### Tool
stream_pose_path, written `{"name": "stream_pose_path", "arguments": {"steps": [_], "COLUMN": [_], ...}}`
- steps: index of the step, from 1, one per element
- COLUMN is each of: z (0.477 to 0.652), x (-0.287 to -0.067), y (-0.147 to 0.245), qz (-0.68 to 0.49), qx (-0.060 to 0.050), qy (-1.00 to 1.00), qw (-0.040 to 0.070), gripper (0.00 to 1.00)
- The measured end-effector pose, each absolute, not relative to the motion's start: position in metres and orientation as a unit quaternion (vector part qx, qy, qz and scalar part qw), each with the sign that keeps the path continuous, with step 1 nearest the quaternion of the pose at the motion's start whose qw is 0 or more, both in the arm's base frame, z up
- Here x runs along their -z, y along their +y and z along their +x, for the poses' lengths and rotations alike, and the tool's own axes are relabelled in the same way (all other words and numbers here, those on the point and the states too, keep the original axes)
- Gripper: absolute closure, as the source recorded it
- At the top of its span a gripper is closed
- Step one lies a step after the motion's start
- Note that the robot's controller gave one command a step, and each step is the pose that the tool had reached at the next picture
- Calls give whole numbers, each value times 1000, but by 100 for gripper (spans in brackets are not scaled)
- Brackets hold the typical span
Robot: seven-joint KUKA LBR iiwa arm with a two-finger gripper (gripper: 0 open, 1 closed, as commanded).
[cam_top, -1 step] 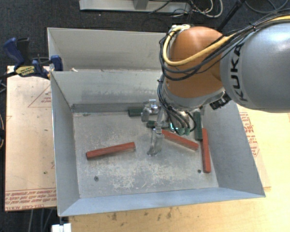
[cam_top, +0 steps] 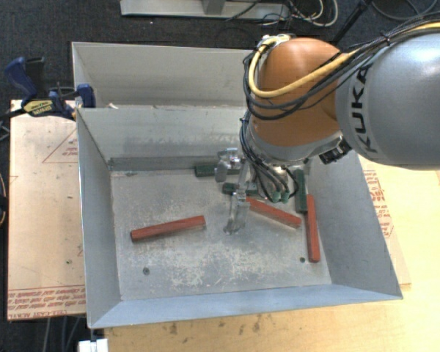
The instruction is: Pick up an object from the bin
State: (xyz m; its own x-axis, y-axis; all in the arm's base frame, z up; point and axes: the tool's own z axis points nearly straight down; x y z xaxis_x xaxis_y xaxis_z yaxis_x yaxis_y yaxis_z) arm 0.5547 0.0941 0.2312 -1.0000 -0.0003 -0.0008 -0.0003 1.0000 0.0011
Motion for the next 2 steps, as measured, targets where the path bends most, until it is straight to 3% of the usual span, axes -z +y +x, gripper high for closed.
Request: {"name": "stream_pose_path", "arguments": {"steps": [1, 2], "z": [577, 593], "x": [-190, -159], "y": [140, 169], "qz": [-74, -99], "qx": [0, -1], "qy": [997, 995], "qw": [6, 1], "gripper": [0, 0]}}
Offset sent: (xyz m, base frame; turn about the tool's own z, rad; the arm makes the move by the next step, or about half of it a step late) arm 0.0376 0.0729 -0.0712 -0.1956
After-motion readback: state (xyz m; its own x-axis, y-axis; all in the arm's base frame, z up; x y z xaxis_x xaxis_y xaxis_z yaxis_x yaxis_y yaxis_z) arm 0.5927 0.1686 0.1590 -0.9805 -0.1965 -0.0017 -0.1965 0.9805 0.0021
